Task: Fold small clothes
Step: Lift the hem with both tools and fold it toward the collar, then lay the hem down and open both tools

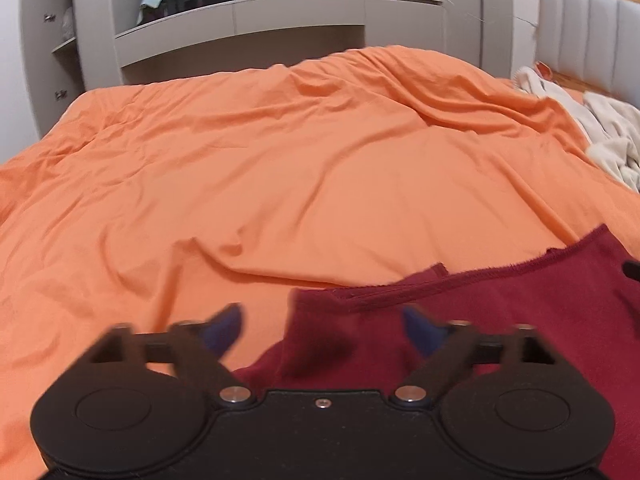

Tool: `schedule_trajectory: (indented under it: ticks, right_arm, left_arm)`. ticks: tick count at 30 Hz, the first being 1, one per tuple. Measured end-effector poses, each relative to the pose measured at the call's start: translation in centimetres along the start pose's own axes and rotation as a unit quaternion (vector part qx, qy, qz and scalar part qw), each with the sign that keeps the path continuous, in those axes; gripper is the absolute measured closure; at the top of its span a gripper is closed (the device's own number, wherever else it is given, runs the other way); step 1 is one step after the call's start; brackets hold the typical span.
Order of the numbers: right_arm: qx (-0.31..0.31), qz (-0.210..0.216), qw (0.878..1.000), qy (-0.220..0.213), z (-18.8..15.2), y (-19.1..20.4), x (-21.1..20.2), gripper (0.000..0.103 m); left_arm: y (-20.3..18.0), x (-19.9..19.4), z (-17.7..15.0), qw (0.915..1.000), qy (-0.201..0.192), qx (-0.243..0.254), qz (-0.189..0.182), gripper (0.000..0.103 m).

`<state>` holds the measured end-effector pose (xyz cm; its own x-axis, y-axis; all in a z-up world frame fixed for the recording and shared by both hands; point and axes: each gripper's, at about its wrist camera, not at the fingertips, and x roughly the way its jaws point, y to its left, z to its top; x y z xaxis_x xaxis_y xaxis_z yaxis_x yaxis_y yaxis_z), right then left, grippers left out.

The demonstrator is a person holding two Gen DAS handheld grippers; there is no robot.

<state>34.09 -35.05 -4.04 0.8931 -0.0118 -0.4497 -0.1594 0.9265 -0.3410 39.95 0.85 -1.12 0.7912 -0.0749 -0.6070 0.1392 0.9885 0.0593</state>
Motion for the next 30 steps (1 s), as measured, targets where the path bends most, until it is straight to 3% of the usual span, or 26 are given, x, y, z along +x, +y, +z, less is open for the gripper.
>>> schedule_trajectory:
  ticks: [4, 8, 14, 18, 30]
  right_arm:
    - [0.019, 0.001, 1.000, 0.019, -0.6, -1.1, 0.5, 0.016]
    - [0.018, -0.018, 0.999, 0.020, -0.9, -1.2, 0.8, 0.002]
    - [-0.008, -0.065, 0.997, 0.041, -1.8, -0.6, 2.2, 0.001]
    - [0.003, -0.078, 0.995, 0.055, -2.3, -1.0, 3.0, 0.000]
    - [0.021, -0.080, 0.996, 0.044, -2.1, -1.7, 1.2, 0.000]
  left_arm:
    - [1.6, -1.1, 0.1, 0.9994, 0.004, -0.032, -0.013, 0.001]
    - [2.5, -1.6, -0.9, 0.9987, 0.011, -0.046, -0.016, 0.001]
    - [2.6, 0.4, -2.1, 0.9974, 0.041, -0.025, 0.054, 0.001]
    - [3.7, 1.5, -2.4, 0.9950, 0.056, -0.046, 0.069, 0.001]
    - [4.7, -0.1, -2.4, 0.9906, 0.064, -0.116, 0.033, 0.001]
